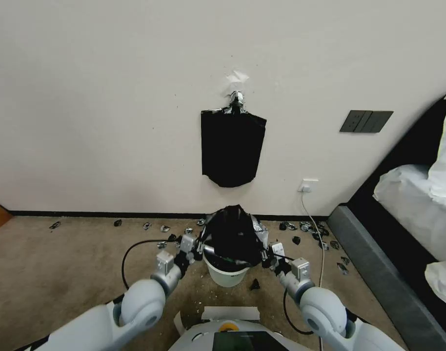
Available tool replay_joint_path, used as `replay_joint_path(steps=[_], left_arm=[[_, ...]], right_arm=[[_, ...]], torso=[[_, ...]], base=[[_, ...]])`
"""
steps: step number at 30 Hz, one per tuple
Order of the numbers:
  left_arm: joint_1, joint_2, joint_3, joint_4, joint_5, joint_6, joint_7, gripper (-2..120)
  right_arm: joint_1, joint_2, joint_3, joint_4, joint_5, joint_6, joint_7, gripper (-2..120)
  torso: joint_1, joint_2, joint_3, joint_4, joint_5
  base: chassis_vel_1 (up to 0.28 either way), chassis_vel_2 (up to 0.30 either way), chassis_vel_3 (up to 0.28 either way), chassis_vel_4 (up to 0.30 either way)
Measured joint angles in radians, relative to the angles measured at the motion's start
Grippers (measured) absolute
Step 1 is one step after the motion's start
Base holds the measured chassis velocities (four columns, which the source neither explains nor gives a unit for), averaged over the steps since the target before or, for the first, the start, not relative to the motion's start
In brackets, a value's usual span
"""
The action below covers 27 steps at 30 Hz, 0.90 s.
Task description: Place a trash bag onto the trash bin.
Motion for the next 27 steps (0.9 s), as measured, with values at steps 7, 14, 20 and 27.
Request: replay_joint_path(steps=[7, 14, 20, 27], left_arm=[[0.129, -0.031, -0.038, -0.007, 0.054, 0.000, 0.001, 0], [0.173, -0.066, -0.053, 0.006, 0.059, -0.003, 0.001, 0], [0.164, -0.101, -0.042, 0.051, 0.056, -0.009, 0.001, 0], [0.129, -0.166, -0.017, 0.130, 0.047, -0.023, 0.002, 0]], right_arm=[[0.003, 0.044, -0.004, 0.034, 0.168, -0.087, 0.101, 0], [0.016, 0.085, -0.010, 0.026, 0.256, -0.160, 0.184, 0], [0.032, 0.112, -0.018, -0.035, 0.268, -0.169, 0.187, 0], [0.077, 0.172, -0.028, -0.142, 0.249, -0.170, 0.135, 0]], torso=[[0.000, 0.000, 0.000, 0.0001, 0.0001], [0.000, 0.000, 0.000, 0.0001, 0.0002], [0.000, 0.000, 0.000, 0.0000, 0.0001], [0.000, 0.000, 0.000, 0.0002, 0.0001]], base=[[0.000, 0.000, 0.000, 0.000], [0.000, 0.000, 0.000, 0.000], [0.000, 0.000, 0.000, 0.000], [0.000, 0.000, 0.000, 0.000]])
